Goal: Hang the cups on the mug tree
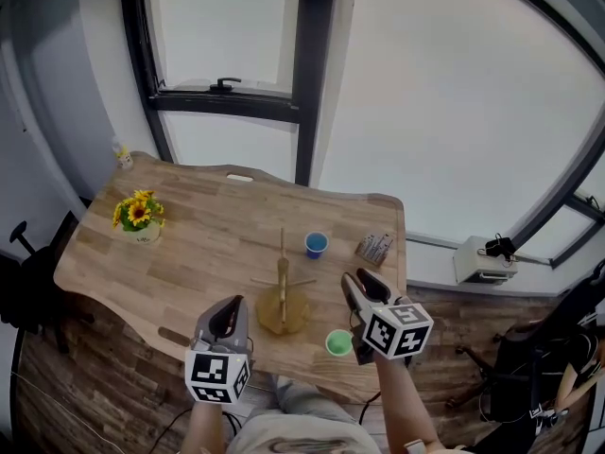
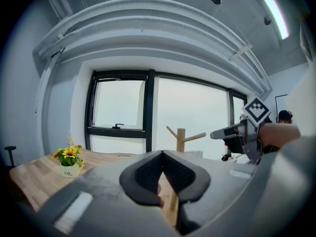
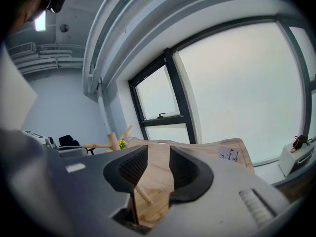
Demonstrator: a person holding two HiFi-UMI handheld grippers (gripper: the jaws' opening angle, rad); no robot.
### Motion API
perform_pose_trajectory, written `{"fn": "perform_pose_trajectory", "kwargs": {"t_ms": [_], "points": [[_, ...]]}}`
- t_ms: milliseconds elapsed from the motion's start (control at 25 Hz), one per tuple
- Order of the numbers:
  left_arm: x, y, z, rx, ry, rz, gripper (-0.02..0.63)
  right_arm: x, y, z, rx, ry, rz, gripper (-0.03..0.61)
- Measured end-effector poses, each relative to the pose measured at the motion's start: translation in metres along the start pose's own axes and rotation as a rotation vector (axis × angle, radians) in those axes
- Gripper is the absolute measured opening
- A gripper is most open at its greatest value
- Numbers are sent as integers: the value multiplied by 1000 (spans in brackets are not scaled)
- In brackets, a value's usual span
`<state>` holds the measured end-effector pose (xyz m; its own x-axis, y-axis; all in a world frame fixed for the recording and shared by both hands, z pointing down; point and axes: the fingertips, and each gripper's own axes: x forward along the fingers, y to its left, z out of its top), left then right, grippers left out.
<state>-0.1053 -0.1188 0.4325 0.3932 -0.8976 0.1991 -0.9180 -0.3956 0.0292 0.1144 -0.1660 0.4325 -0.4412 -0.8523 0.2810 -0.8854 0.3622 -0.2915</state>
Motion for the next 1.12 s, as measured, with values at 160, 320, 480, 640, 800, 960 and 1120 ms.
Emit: {"fn": "perform_pose_trajectory", "kwargs": {"t_ms": [160,320,480,640,800,960,1120], "points": [[17,17,6,10,-2,9,5,26,-14,3,28,19,2,141],[33,36,9,13,4,24,5,51,-26,-1,68,51,3,141],[50,51,8,11,15,34,5,74,-43,-5,130,79,3,141],[67,62,-1,1,40,30,5,99,-59,-19,212,120,-4,141],[83,74,-10,-8,67,28,5,126,-72,-34,307,153,-1,141],[95,84,-20,-12,93,24,5,150,-84,-51,398,188,-9,140],[105,92,-26,-21,110,20,5,171,-96,-67,448,236,-23,140]]}}
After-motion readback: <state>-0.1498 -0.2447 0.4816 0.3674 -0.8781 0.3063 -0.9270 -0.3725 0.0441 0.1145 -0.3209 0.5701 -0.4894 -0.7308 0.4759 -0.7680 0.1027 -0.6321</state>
